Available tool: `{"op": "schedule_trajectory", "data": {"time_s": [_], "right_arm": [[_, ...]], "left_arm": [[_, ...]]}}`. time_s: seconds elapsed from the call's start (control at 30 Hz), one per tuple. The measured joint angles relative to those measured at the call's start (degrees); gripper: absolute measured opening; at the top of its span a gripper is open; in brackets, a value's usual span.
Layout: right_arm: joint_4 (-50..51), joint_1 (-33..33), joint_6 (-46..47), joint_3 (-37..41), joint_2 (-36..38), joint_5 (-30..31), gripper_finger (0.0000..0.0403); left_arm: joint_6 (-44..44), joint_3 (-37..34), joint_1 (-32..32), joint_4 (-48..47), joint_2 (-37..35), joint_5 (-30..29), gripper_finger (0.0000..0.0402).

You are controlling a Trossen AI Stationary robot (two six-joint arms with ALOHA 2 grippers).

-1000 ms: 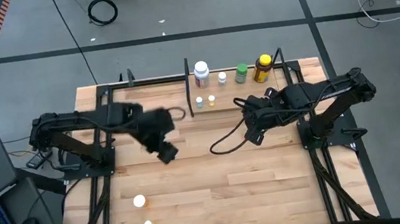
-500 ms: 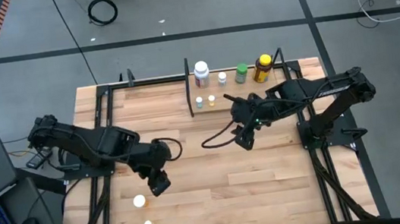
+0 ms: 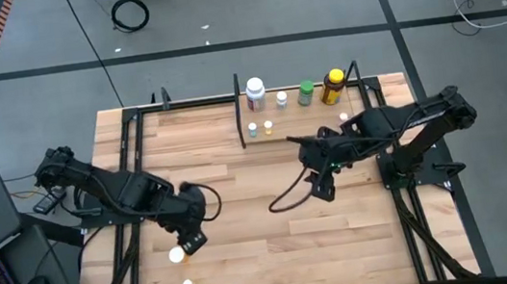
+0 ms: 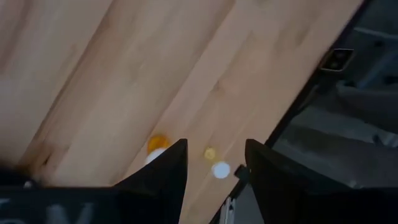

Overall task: Pick and place medicine bottles onto shelf by color
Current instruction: Put the orange pill bottle on the shelf

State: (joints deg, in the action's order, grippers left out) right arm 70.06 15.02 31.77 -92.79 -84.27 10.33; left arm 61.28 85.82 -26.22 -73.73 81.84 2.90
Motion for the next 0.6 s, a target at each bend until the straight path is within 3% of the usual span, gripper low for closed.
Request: {"op": "schedule_trajectory", "data": {"time_s": [0.33, 0.6], "right_arm": [[0.9, 1.9, 5.1, 0.0, 0.0, 2.4, 0.0215], [1.8, 3.7, 19.7, 0.0, 0.0, 5.0, 0.0215]], "left_arm": [[-2.9, 0.0, -6.5, -7.6, 0.0, 0.6, 0.0195], [2.7, -0.5, -14.5, -13.3, -0.1, -11.4, 0.0197]]}}
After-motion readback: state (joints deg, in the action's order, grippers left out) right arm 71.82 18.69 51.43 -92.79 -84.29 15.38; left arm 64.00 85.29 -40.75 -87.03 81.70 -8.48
